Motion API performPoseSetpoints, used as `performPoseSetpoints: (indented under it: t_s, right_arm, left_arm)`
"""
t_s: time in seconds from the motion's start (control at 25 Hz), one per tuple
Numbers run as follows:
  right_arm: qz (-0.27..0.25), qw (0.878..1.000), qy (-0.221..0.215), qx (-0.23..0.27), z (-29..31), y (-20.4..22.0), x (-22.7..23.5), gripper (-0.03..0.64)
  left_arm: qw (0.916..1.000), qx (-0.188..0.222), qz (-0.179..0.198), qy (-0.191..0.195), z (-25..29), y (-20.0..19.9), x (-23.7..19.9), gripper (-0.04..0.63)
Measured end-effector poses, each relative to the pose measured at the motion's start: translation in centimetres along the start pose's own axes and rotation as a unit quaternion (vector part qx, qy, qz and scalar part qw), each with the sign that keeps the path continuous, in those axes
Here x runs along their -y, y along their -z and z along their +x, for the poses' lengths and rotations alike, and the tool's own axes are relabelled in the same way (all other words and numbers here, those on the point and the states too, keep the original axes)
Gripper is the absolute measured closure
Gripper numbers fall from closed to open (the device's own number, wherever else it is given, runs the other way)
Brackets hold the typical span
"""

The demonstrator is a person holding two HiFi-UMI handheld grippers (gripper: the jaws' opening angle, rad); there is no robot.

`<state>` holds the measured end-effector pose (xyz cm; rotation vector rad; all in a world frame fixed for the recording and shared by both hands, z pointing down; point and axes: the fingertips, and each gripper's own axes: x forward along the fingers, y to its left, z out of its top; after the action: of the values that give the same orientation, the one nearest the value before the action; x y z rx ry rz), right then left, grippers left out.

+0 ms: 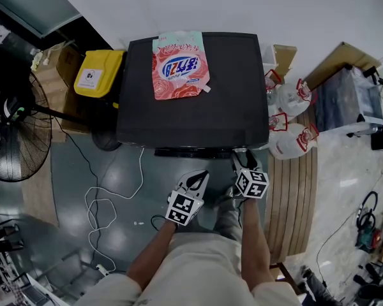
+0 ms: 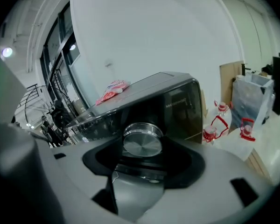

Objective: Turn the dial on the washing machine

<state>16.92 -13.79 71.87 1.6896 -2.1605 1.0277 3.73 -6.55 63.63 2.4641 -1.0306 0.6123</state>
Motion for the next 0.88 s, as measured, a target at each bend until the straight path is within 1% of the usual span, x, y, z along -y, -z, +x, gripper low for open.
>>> performPoseSetpoints:
  t_s: [0.52,0.88]
  right_arm:
    - [0.079,0.996,-0.028,0.018,0.07,0.00,0.17,0.342]
    - [0.131,0.990,-0.049,0.028,0.15,0.00,0.32,0.342]
  left_arm:
    - [1.0000,-0.002,-0.001,-0.003,-0.25,0.53,-0.01,0.584]
    - [1.0000,-0.001,-0.003,-0.003,-0.27,0.42,-0.15,0.584]
